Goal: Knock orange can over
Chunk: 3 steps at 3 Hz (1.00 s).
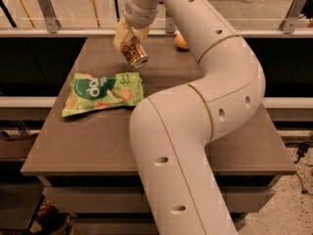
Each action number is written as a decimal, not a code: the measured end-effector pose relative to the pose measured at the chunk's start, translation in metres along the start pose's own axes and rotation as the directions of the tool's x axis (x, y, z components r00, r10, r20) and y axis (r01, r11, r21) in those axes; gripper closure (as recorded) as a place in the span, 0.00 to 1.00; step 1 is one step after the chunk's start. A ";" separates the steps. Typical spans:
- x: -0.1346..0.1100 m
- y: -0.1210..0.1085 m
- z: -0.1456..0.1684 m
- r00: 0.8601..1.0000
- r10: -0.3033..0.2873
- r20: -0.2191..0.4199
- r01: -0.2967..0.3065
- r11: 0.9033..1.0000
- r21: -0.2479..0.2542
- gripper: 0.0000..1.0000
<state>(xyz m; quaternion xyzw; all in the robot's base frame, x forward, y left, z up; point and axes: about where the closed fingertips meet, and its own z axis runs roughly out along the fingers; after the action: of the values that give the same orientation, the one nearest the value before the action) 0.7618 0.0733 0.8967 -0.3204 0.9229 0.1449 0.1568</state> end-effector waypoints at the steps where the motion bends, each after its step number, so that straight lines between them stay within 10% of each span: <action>1: 0.000 0.002 0.009 1.000 -0.007 -0.022 0.007 1.000 -0.008 1.00; 3: -0.003 0.008 0.029 0.999 -0.030 -0.043 0.029 0.999 -0.030 1.00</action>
Offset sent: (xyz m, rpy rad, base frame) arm 0.0292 0.0085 -0.0008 -0.0372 0.0813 0.0575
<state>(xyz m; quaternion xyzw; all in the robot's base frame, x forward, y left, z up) 0.7652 0.0915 0.8731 -0.3394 0.9190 0.1492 0.1343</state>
